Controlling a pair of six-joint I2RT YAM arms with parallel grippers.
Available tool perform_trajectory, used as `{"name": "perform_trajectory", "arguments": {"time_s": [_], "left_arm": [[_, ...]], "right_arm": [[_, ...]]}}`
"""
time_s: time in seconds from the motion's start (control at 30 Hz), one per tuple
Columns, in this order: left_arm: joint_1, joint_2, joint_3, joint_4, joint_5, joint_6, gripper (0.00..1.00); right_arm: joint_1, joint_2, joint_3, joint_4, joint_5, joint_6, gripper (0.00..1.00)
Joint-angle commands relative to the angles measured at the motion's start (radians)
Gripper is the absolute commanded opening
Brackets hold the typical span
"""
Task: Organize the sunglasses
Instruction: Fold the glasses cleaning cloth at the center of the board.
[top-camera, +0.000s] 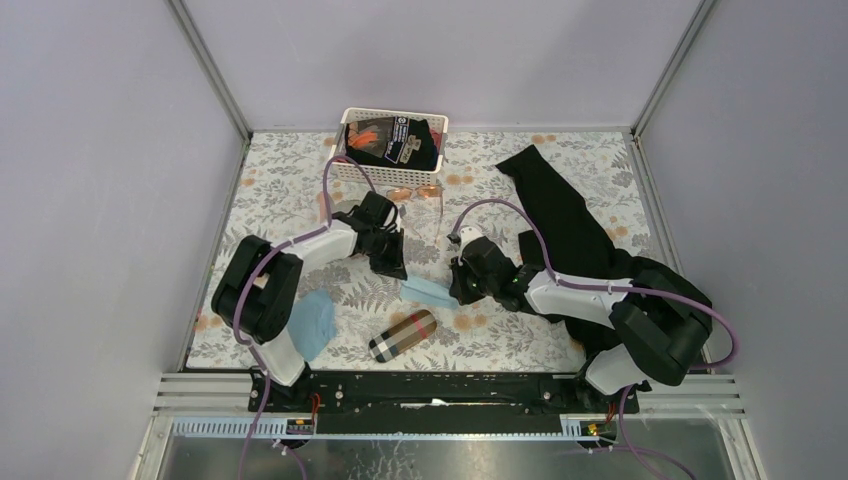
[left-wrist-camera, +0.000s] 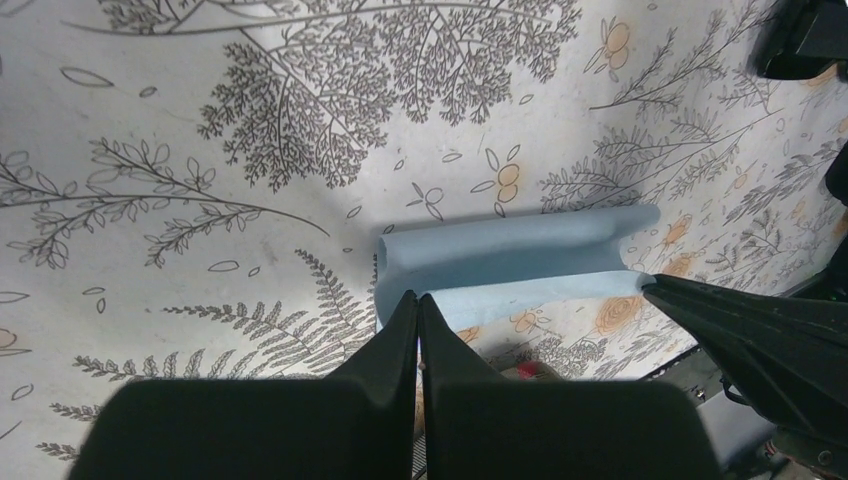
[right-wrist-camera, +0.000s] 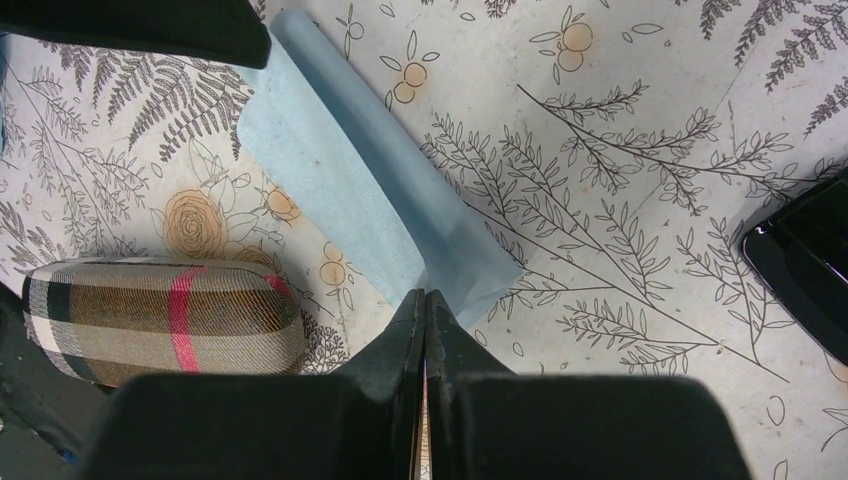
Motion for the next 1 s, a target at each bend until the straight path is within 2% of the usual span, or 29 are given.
{"name": "perform_trajectory", "arguments": {"time_s": [0.0, 0.13, 0.3, 0.7, 0.97], "left_arm": [[-0.007, -0.040, -0.033, 0.054, -0.002, -0.013, 0.00], [-0.011, -0.051, -0.052, 0.076, 0.005, -0.023, 0.00], [-0.012, -0.042, -0.042, 0.087, 0.012, -0.030, 0.00], [-0.011, 0.050, 0.112, 0.061, -0.007, -0.008, 0.00], [-0.011, 0.067, 0.128, 0.052, -0.002, 0.002, 0.00]], "right_arm": [[0.012, -0.014, -0.006, 0.021, -0.003, 0.007, 0.00], [0.012, -0.019, -0.002, 0.022, 0.022, 0.007, 0.00], [0.011, -0.026, 0.025, -0.004, 0.142, 0.004, 0.00], [0.011, 0.043, 0.117, 0.006, 0.277, -0.027, 0.00], [0.011, 0.072, 0.135, 0.021, 0.275, -0.035, 0.00]]}}
